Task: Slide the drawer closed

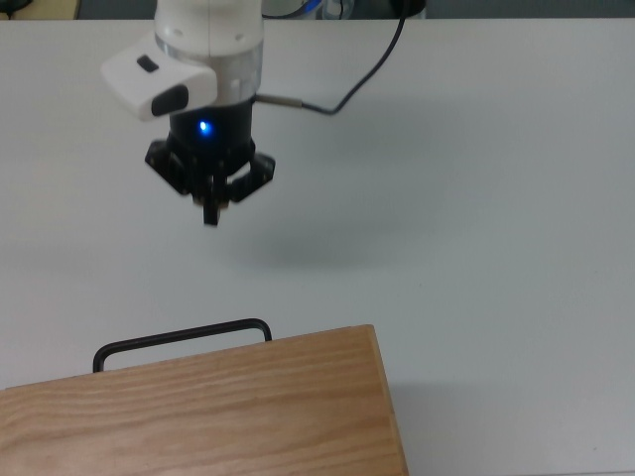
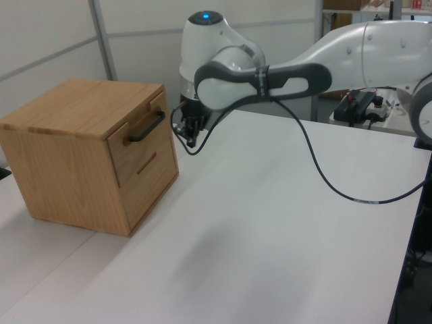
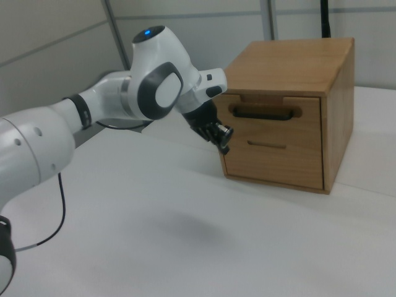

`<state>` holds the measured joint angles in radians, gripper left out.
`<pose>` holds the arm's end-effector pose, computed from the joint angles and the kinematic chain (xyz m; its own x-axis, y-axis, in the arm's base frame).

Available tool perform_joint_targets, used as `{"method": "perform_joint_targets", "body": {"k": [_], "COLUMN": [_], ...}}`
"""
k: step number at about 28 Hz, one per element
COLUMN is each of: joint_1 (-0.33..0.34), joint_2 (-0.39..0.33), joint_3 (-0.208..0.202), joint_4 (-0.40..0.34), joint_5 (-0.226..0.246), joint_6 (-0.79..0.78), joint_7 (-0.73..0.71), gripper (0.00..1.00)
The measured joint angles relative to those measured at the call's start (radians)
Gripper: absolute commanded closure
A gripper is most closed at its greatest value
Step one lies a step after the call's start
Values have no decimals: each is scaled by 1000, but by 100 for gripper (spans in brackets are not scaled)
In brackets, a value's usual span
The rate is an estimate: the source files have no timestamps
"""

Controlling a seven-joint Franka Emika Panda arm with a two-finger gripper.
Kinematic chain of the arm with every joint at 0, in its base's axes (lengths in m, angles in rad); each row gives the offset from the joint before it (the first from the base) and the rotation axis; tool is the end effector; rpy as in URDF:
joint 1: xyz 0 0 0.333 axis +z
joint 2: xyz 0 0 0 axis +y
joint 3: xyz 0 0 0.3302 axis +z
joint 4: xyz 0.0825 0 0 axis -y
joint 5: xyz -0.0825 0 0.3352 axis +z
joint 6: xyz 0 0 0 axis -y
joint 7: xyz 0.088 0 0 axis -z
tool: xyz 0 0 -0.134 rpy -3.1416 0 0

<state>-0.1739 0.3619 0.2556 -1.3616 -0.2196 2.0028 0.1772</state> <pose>0.6585 0.0057 0.5452 0.9524 -0.0471 0.3012 -0.0731 -0.9945 0.0755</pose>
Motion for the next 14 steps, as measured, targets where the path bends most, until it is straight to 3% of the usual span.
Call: {"method": "perform_joint_targets", "body": {"k": [6, 14], "joint_1": [-29, -72], "joint_2": [-65, -145], "joint_3": [-2, -2], "joint_4": [1, -4], "joint_5": [77, 145], "joint_6": [-210, -308], "joint_7": [-42, -94], "gripper": [100, 100]}}
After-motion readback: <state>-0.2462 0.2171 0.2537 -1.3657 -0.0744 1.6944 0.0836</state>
